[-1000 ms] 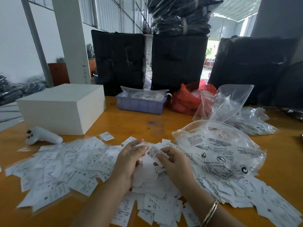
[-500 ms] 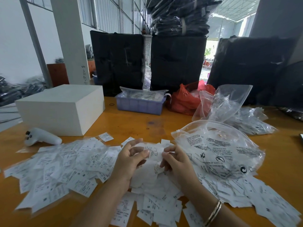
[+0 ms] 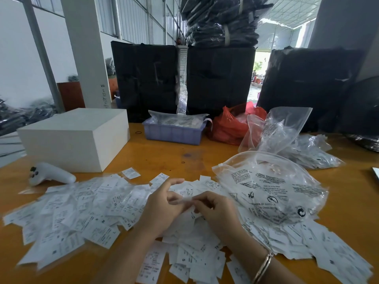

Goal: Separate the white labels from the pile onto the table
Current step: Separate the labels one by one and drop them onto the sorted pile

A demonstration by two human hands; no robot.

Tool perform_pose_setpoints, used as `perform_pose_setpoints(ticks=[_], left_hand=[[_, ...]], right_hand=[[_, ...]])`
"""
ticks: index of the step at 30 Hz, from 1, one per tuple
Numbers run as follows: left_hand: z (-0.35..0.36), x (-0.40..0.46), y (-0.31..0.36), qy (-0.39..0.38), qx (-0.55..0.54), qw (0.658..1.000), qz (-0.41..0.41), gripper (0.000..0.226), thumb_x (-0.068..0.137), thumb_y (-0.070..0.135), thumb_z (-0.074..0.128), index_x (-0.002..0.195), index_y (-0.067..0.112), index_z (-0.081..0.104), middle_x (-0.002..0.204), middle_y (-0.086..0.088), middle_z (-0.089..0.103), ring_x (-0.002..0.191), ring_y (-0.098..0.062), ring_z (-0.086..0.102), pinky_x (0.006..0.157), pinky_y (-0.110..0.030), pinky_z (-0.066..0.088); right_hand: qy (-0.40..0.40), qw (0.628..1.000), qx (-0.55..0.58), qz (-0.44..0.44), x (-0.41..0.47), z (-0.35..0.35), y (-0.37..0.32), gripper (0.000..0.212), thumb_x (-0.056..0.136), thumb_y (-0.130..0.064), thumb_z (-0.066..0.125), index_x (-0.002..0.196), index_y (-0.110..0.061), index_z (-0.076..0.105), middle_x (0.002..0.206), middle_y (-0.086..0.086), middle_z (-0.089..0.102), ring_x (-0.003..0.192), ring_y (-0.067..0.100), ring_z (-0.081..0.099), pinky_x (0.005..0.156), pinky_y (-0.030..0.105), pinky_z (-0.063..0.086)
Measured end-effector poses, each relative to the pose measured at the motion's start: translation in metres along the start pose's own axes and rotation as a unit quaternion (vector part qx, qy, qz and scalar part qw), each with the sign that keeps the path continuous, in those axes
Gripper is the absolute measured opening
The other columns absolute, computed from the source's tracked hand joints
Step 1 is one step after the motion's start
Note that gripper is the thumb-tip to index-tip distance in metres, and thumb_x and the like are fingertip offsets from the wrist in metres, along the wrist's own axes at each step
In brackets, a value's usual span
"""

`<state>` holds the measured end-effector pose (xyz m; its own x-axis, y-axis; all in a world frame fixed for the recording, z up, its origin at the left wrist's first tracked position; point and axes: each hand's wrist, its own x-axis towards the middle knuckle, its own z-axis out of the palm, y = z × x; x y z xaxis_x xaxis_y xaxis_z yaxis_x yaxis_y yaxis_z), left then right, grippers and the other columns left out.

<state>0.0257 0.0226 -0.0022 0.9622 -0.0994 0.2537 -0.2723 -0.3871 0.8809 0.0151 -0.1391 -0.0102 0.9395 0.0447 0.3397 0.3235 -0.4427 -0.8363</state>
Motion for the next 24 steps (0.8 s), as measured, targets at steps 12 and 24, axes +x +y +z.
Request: perform_pose_setpoints(ticks=[12, 24], left_hand=[[-0.013, 0.008, -0.007, 0.211, 0.163, 0.964, 0.024, 0.035, 0.087, 0.02, 0.067, 0.121, 0.021, 0.057, 0.1, 0.003, 0.065, 0.069, -0.007, 0.055, 0.052, -0.01, 0.038], [-0.031, 0.007, -0.021, 0.282, 0.398, 0.869, -0.086, 0.046, 0.082, 0.014, 0.07, 0.125, 0.019, 0.055, 0.118, -0.009, 0.062, 0.102, -0.025, 0.058, 0.085, -0.04, 0.043]], right_hand=[[0.154, 0.98, -0.107, -0.065, 0.031, -0.053, -0.012, 0.018, 0.091, -0.016, 0.058, 0.103, -0.023, 0.069, 0.084, -0.014, 0.064, 0.066, 0.0, 0.057, 0.059, 0.013, 0.046], [-0.039, 0.831, -0.52, 0.194, 0.08, -0.147, 0.077, 0.024, 0.088, -0.038, 0.054, 0.086, -0.014, 0.061, 0.094, 0.002, 0.061, 0.084, 0.019, 0.053, 0.072, 0.03, 0.041]])
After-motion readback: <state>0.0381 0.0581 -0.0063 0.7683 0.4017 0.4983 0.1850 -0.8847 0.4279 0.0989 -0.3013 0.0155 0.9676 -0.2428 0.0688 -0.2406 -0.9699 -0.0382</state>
